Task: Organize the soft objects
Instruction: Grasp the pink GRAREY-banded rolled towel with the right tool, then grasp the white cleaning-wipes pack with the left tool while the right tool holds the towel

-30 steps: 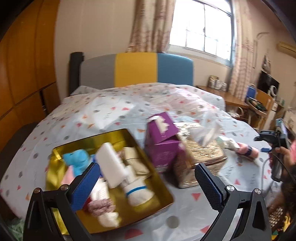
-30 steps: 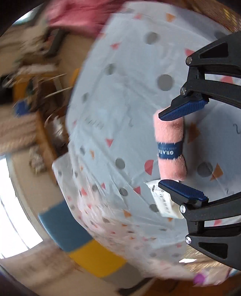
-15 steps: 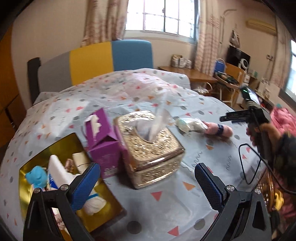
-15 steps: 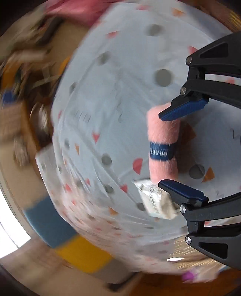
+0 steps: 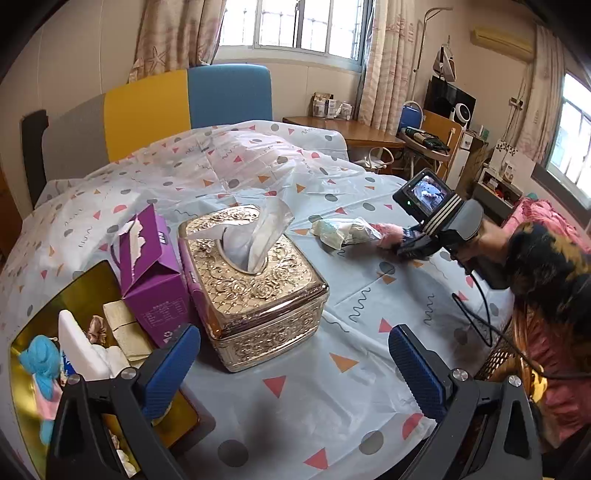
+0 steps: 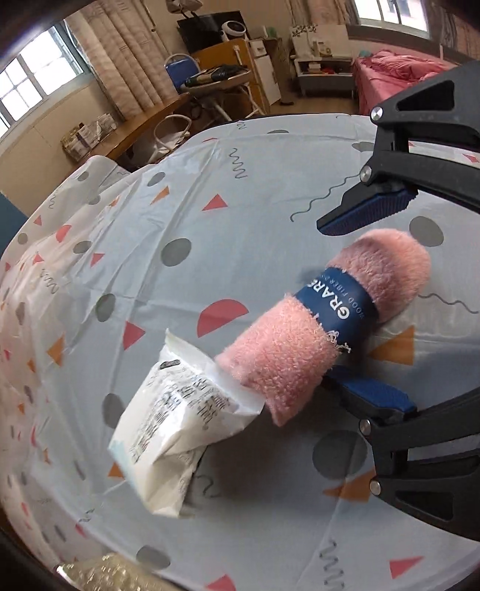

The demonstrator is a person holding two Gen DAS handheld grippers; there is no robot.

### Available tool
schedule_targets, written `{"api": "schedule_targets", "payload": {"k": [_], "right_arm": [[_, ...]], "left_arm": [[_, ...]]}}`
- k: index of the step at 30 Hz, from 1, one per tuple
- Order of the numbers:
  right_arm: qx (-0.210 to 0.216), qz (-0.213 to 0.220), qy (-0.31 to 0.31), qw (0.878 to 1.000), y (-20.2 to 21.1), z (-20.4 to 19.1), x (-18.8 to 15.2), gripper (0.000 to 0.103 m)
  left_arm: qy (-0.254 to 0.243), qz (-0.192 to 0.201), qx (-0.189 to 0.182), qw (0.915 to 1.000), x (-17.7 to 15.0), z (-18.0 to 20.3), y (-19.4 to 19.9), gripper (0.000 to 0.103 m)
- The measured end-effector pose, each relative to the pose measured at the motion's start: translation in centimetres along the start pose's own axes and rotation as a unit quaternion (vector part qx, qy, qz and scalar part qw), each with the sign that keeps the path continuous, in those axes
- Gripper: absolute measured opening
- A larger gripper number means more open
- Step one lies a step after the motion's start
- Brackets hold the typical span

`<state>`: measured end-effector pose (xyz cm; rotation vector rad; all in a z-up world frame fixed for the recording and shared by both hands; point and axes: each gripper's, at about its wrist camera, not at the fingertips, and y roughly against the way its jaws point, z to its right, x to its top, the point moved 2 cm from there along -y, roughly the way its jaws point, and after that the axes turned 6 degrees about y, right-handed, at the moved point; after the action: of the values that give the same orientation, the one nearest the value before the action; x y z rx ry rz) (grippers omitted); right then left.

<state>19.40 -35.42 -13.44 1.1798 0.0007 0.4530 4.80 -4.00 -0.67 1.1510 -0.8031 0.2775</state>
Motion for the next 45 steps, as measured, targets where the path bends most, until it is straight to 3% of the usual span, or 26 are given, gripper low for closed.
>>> {"api": "schedule_targets", "payload": {"k": [1,2,5,9,15,23,27,33,40,42,45], "right_arm": [[0.009,0.005,-0.024,1.0,0.1,0.4,-0.1,0.044],[0.011,0.008,-0.052,0.999,0.1,0.9,-0.3,0.043],[0.07,0.027,-0.158,0.985,0.7,2.9,-1.0,0.042],[0.097,0.002,-0.228,0.969,-0.1,4.6,-2.2,0.044],[0.105,-0.024,-0.242,0.964,-1.1,5.1,-2.8,0.045],[0.122,-0.033,-0.256,0.958,-1.4,5.3,-3.3,0.045],[0.132,-0.032,-0.266,0.954,-1.9,5.9,-3.0,0.045],[0.152,-0.025,-0.294,0.943,-2.2,7.5,-3.5,0.046],[0.148,-0.021,-0.301,0.942,-2.3,8.3,-3.4,0.047],[0.144,-0.02,-0.302,0.942,-2.4,8.3,-3.3,0.047],[0.139,-0.022,-0.301,0.943,-2.6,8.2,-3.1,0.047]], "left_arm": [[0.0,0.0,-0.003,1.0,0.2,0.1,0.0,0.103],[-0.001,-0.002,-0.009,1.0,0.5,0.1,-0.1,0.103],[-0.015,-0.005,-0.015,0.9998,1.8,1.0,-0.4,0.103],[-0.051,-0.004,-0.016,0.9985,4.4,3.0,-1.2,0.103],[-0.103,-0.036,-0.014,0.9939,8.3,6.2,-4.7,0.103],[-0.181,-0.112,0.013,0.977,12.4,10.2,-13.3,0.103],[-0.223,-0.149,0.029,0.9628,13.2,12.0,-18.2,0.103],[-0.288,-0.207,0.046,0.9339,12.8,13.5,-25.1,0.103],[-0.323,-0.239,0.049,0.9143,12.3,14.2,-30.4,0.103],[-0.326,-0.241,0.053,0.9127,12.3,14.3,-31.7,0.103],[-0.308,-0.25,0.045,0.917,12.4,14.3,-33.3,0.1]]}}
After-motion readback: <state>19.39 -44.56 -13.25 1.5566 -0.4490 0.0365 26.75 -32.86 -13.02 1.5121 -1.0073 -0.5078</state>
